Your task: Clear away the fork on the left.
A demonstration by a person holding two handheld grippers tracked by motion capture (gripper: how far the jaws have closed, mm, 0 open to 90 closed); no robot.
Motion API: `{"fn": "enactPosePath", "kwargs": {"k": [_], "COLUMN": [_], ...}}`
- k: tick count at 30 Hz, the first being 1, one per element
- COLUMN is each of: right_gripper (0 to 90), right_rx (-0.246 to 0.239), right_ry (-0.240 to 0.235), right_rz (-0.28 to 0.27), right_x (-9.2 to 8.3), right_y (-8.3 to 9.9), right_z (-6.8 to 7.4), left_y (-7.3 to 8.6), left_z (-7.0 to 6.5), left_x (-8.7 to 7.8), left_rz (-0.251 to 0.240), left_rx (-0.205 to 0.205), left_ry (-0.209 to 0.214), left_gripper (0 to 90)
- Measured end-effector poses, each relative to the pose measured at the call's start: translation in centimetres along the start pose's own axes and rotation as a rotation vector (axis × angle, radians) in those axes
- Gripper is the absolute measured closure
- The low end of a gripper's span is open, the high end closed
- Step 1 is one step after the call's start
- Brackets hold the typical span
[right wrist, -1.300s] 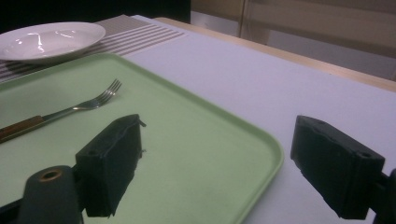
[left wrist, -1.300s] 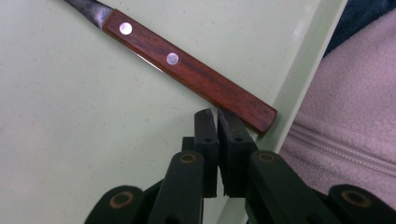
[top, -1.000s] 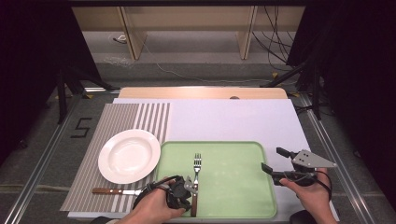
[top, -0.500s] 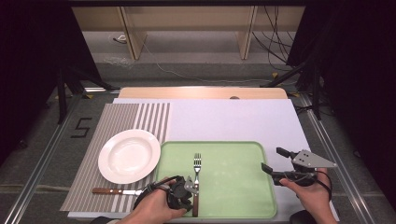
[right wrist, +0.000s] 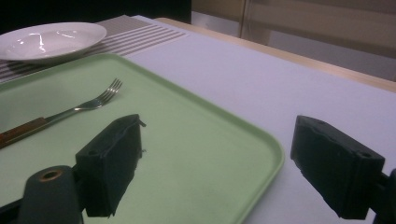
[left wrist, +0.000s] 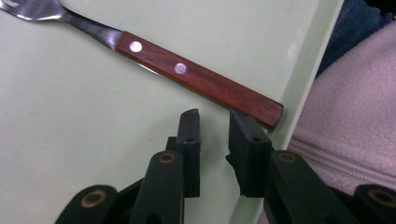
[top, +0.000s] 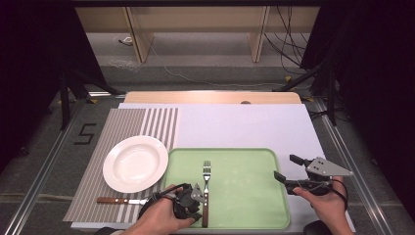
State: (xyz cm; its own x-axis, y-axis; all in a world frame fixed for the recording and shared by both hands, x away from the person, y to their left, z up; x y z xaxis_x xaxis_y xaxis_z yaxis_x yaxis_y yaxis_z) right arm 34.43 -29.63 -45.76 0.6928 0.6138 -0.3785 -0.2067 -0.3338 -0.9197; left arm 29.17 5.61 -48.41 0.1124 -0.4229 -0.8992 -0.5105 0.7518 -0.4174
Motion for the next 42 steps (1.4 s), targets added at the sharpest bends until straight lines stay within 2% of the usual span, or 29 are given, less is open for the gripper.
{"fn": "enactPosePath", "kwargs": {"k": [4,10,16,21,24,26,28,30,35,42], "right_gripper": [17.5,17.5,17.5,17.5,17.5,17.5,17.5,17.5,17.5,17.5], "right_rx": [0.001,0.0,0.002,0.004,0.005,0.004,0.004,0.004,0.005,0.003], "right_ry": [0.0,-0.001,-0.003,-0.003,-0.003,-0.003,-0.004,-0.004,-0.004,-0.005], "right_rz": [0.0,0.001,-0.001,-0.002,-0.002,-0.002,-0.002,-0.002,-0.002,-0.007], "right_x": [0.0,-0.1,-0.1,-0.1,-0.1,-0.1,-0.1,-0.1,-0.1,-0.1], "right_y": [0.0,0.0,0.0,0.0,0.0,0.0,0.0,0.0,0.0,0.0], "right_z": [0.0,0.0,0.0,0.0,0.0,0.0,0.0,0.0,0.0,0.0], "left_y": [0.1,0.2,0.3,0.6,0.8,0.9,1.1,1.3,2.0,3.2], "left_z": [0.3,0.9,2.1,3.0,3.7,4.0,4.2,4.4,5.2,6.4], "left_x": [-0.3,-0.9,-1.9,-2.7,-3.3,-3.8,-4.2,-4.5,-4.7,-5.1], "left_rz": [-0.016,-0.06,-0.138,-0.221,-0.28,-0.332,-0.367,-0.391,-0.412,-0.443], "left_rx": [0.012,0.024,0.044,0.011,0.002,-0.026,-0.029,-0.026,-0.045,-0.08], "left_ry": [0.0,-0.023,-0.073,-0.103,-0.139,-0.161,-0.187,-0.193,-0.189,-0.179], "left_gripper": [69.1,62.4,51.6,39.2,30.5,25.3,19.0,14.8,9.4,6.4]}}
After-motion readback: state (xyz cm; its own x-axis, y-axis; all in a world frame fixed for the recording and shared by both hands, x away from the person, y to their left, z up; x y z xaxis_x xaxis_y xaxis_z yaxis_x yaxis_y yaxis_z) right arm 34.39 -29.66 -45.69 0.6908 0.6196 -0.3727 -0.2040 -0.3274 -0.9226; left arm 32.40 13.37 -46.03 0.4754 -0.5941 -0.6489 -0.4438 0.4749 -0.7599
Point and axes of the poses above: each handheld gripper's, and its own axes: x roughly forward along the jaws, y roughly out of its underside, z roughly to its left, the point moved 3 cm from there along x, roughly forward along the jaws, and after that the axes turned 6 degrees about -x, right-handed, at the moved point
